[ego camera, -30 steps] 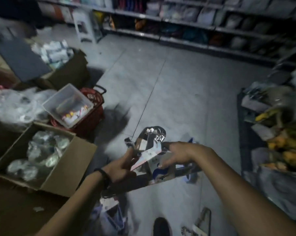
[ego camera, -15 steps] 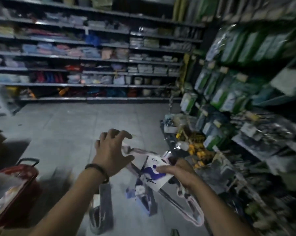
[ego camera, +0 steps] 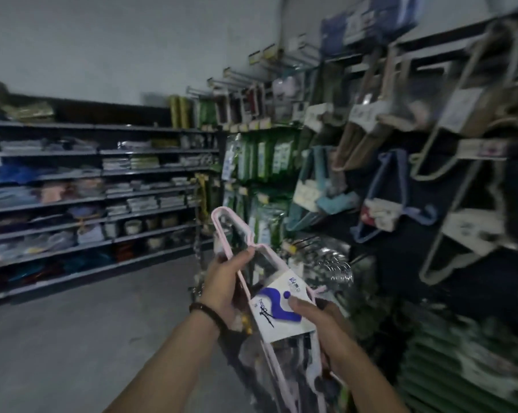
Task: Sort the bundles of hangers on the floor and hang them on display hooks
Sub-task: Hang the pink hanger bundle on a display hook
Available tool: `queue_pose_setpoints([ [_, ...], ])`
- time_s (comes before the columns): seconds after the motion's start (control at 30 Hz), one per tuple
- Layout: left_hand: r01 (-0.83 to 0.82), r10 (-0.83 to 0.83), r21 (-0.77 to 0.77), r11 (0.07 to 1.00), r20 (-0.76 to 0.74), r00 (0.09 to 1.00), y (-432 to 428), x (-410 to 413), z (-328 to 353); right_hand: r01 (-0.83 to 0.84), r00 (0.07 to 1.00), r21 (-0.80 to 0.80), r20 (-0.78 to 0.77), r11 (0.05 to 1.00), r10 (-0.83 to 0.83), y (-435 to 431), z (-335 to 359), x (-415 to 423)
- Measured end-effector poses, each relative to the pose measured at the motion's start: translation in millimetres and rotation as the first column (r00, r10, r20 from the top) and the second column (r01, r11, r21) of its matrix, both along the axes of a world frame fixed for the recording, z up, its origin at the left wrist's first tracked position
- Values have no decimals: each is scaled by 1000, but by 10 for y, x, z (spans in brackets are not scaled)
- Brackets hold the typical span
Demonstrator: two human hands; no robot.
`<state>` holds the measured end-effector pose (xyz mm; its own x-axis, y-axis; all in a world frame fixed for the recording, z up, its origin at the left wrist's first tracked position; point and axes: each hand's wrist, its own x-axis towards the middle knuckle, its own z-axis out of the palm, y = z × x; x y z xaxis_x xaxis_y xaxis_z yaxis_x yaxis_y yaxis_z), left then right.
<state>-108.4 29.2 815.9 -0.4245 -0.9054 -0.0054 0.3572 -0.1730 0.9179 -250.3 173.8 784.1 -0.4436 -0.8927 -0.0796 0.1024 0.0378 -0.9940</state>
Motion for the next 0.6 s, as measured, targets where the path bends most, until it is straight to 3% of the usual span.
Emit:
queue_pose_setpoints([
  [0.13,36,-40,-96,995,-45,998,340,-995,330,81,996,-50,-30,995,-82,556,268,-582],
  [0.2,34,-45,-146,989,-70,997,510,-1454,461,149,980,-44,-126,988,-154,810,363,-853],
  [0.27,55,-72,-196,979,-78,994,678,-1865,566,276,909,1,-324,961,-261,1072,392,-1118],
  [0.37,132,-151,-228,965,-67,986,887,-2371,672,509,628,94,-721,856,-294,1514,541,-1501],
  [0.43,200,-214,-237,951,-37,976,1002,-2679,703,652,411,-60,-809,756,-420,1771,777,-1644],
  [0.5,292,-304,-252,923,-10,953,1169,-2956,726,689,202,-255,-832,679,-517,1870,961,-1800],
  [0.53,327,-338,-265,907,6,941,1252,-3079,739,667,127,-293,-861,685,-492,1863,1010,-1887],
  [0.6,385,-393,-312,868,41,919,1443,-3247,780,640,137,-219,-910,736,-390,1807,1030,-2022],
])
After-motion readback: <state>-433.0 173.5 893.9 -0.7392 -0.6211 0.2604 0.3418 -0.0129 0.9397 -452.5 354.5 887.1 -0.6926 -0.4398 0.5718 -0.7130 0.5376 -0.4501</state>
